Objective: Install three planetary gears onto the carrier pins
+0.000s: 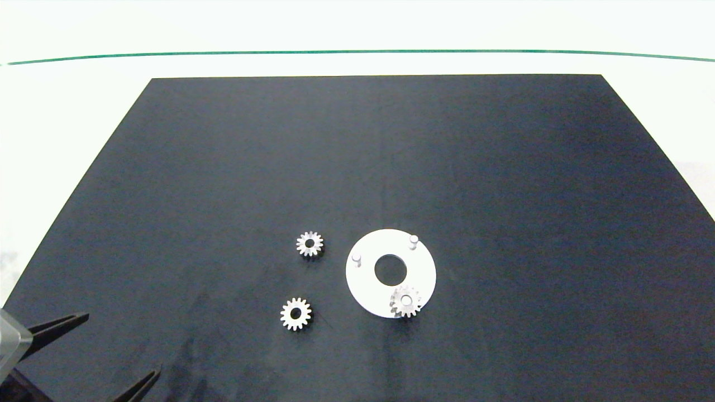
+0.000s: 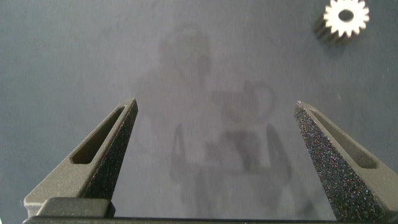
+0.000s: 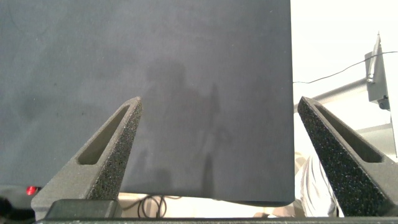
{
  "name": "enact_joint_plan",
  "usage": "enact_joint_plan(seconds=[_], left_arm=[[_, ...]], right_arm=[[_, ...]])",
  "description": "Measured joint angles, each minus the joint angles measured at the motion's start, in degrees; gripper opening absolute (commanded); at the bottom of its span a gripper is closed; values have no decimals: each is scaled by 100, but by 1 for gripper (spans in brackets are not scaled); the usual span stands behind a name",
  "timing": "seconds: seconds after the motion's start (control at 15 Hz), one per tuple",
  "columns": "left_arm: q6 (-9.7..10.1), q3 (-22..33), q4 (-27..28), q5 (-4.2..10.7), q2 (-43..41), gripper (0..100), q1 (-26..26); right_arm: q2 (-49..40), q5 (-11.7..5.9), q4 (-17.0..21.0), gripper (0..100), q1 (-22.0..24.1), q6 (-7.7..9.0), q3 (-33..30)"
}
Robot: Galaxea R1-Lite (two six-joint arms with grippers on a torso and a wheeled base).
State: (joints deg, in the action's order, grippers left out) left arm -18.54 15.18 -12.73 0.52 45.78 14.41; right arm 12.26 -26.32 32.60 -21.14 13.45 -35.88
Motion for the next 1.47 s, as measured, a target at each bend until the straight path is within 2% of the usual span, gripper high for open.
enact_joint_plan(seconds=[0.2, 0.47, 0.67, 0.8, 0.87, 1.0, 1.13, 1.27, 1.33, 1.47], left_arm=[[-15, 321, -13, 10, 469, 100, 6], [-22, 382, -345, 68, 1228, 100, 69], [-6, 358, -948, 302, 1849, 100, 411], [11, 340, -1359, 578, 2231, 100, 645], [27, 332, -1401, 636, 2365, 100, 747], [77, 321, -1401, 641, 2487, 100, 877], [245, 304, -1397, 655, 2525, 100, 1064], [311, 273, -1392, 667, 2536, 100, 1318], [319, 255, -1392, 700, 2537, 100, 1473], [324, 235, -1403, 912, 2561, 100, 1812]], right_arm=[[-224, 0, 1, 100, 66, 2, 84], [-557, 9, -2, 100, 166, 50, 286], [-701, 11, -5, 100, 199, 52, 396], [-753, 11, -13, 100, 254, 50, 485], [-764, 11, -13, 100, 262, 52, 542], [-761, 20, -38, 100, 276, 52, 614], [-734, 22, -55, 100, 278, 52, 663], [-714, 28, -71, 100, 278, 52, 711], [-706, 30, -82, 100, 278, 50, 730], [-690, 28, -83, 100, 278, 50, 744]])
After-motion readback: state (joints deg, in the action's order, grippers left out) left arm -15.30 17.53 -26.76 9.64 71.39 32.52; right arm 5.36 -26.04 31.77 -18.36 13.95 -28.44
